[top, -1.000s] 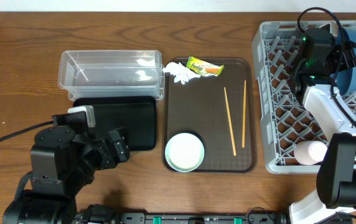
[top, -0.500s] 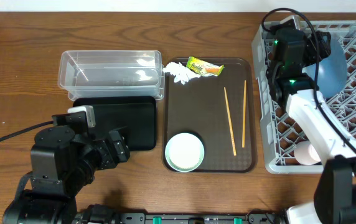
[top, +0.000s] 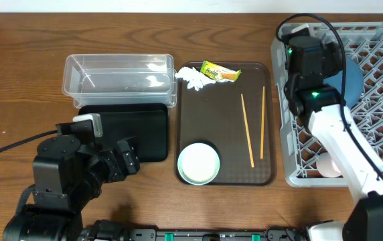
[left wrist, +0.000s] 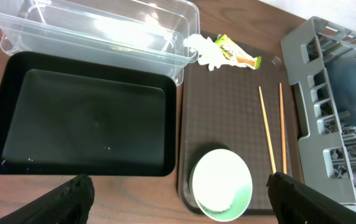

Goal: Sort waste into correct bins and load items into the dishwasher rack

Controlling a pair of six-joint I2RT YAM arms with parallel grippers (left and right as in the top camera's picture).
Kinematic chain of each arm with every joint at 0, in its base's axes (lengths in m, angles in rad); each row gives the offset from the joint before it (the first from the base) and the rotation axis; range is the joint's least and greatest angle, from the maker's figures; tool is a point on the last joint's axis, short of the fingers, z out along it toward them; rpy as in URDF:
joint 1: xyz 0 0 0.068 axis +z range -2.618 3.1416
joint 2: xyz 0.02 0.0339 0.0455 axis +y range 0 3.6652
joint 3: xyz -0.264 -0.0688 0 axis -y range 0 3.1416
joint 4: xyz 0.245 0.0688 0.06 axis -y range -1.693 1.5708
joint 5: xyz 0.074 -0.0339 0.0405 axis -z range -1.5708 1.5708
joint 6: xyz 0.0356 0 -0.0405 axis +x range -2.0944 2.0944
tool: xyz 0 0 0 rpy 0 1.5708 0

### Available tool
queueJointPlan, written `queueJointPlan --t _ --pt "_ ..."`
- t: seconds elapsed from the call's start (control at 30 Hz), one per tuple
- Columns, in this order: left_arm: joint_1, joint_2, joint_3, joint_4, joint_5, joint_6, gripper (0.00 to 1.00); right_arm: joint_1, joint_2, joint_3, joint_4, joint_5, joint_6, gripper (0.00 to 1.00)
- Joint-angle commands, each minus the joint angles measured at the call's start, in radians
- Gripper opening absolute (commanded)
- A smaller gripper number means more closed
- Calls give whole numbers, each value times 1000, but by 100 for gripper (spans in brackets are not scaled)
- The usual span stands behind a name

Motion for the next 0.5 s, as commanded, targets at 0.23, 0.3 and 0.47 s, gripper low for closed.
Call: queueJointPlan --t 0.23,0.3,0.47 --pt "2 0 8 0 -13 2 91 93 48 1 -311 -805 645 55" --pt "2 0 8 0 -13 2 91 122 104 0 -366 -786 677 53" --pt "2 0 8 0 -13 2 91 174 235 0 -391 -774 692 38"
